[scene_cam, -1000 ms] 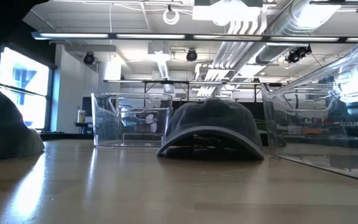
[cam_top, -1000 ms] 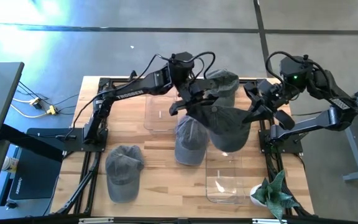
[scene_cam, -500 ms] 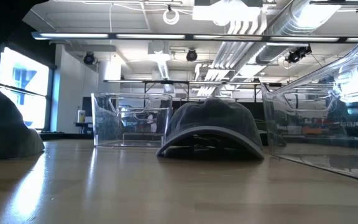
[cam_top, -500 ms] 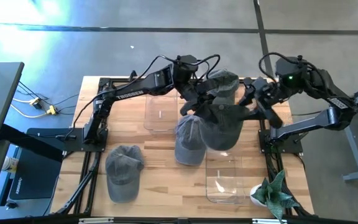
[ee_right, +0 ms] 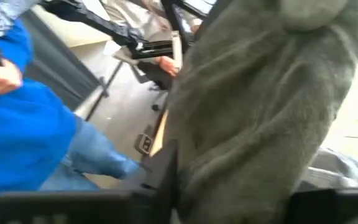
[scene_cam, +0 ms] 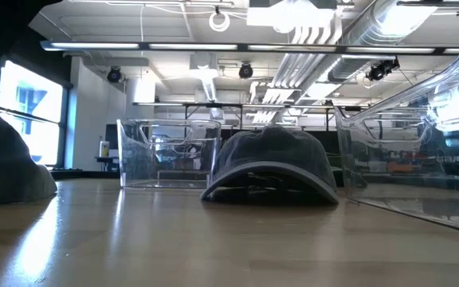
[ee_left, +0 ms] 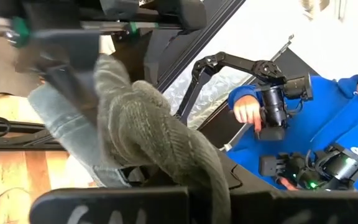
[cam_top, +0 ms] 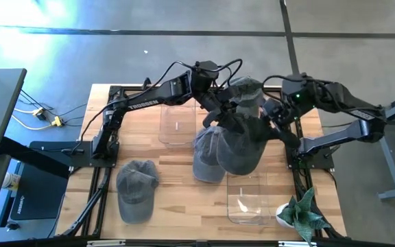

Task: Pick & Place hat
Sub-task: Put the left dark gray cap into the bottom transparent bin

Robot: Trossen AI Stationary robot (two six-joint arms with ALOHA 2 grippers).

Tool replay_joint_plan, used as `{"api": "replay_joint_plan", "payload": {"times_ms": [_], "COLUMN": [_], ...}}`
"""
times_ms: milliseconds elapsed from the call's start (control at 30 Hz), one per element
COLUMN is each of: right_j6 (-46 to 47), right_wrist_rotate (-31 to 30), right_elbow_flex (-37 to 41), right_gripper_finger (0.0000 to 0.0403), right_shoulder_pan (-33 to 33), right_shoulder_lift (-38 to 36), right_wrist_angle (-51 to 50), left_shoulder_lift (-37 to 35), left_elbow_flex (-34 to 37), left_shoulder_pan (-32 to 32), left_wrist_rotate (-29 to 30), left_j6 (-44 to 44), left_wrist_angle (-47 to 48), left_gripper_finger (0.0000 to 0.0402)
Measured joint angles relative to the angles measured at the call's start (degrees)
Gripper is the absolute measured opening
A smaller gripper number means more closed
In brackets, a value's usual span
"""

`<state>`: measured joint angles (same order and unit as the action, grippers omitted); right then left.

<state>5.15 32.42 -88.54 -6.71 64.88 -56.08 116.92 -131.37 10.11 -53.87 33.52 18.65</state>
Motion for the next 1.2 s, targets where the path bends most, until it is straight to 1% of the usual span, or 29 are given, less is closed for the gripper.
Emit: {"api": "replay_joint_plan", "payload": {"times_ms": [100,133,167,233,333,400,467,567,633,700,800,933,1000,1067,1200], "right_j6": [0.3,0.3,0.1,-0.1,-1.7,-4.0,-6.7,-8.2,-10.1,-12.4,-13.1,-13.1,-12.3,-10.7,-7.2], "right_wrist_rotate": [2.5,3.2,4.2,7.2,11.7,11.8,11.0,6.9,3.5,1.1,-1.5,-2.0,-2.1,-2.1,-2.8], "right_elbow_flex": [-0.2,-0.6,-1.0,-1.9,-2.0,-1.7,-1.3,-1.3,-1.3,-1.3,-0.3,5.5,9.1,12.2,16.4], "right_gripper_finger": [0.0028,0.0015,0.0010,0.0020,0.0024,0.0010,0.0006,0.0011,0.0007,0.0004,0.0007,0.0004,0.0005,0.0004,0.0005], "right_shoulder_pan": [0.5,0.6,0.7,0.9,1.6,2.7,4.0,6.4,8.0,9.7,12.2,15.7,17.6,19.6,23.4], "right_shoulder_lift": [-0.1,-0.2,-0.4,-0.6,-0.8,-0.7,-0.7,-0.7,-0.7,-0.7,-0.8,-1.8,-2.7,-3.8,-5.6], "right_wrist_angle": [0.6,0.7,1.0,1.5,1.2,0.3,-1.5,-5.1,-8.2,-10.7,-12.1,-10.7,-7.7,-3.5,5.0], "left_shoulder_lift": [0.0,0.0,0.0,0.0,0.0,0.0,0.0,0.0,0.0,0.0,0.0,0.0,0.0,0.0,0.0], "left_elbow_flex": [0.0,0.0,0.0,0.0,0.0,0.0,0.0,0.0,0.0,-0.1,-0.1,-0.1,0.0,-0.1,0.0], "left_shoulder_pan": [0.0,0.0,0.0,0.0,0.0,0.0,0.4,0.4,0.2,-0.6,-2.0,-4.2,-5.5,-6.9,-9.6], "left_wrist_rotate": [-1.9,-3.3,-5.1,-8.3,-10.7,-12.2,-13.4,-13.7,-13.6,-11.9,-6.3,1.9,4.5,5.8,8.9], "left_j6": [-0.4,-0.9,-1.9,-4.2,-5.7,-5.9,-6.1,-6.4,-8.6,-12.3,-17.9,-21.3,-21.3,-21.3,-21.2], "left_wrist_angle": [-0.1,-0.5,-1.2,-2.7,-3.0,-2.8,-2.3,-1.0,0.3,3.7,10.7,16.2,17.0,17.8,20.5], "left_gripper_finger": [0.0002,0.0003,0.0004,0.0014,0.0045,0.0076,0.0109,0.0151,0.0167,0.0174,0.0173,0.0159,0.0149,0.0139,0.0118]}}
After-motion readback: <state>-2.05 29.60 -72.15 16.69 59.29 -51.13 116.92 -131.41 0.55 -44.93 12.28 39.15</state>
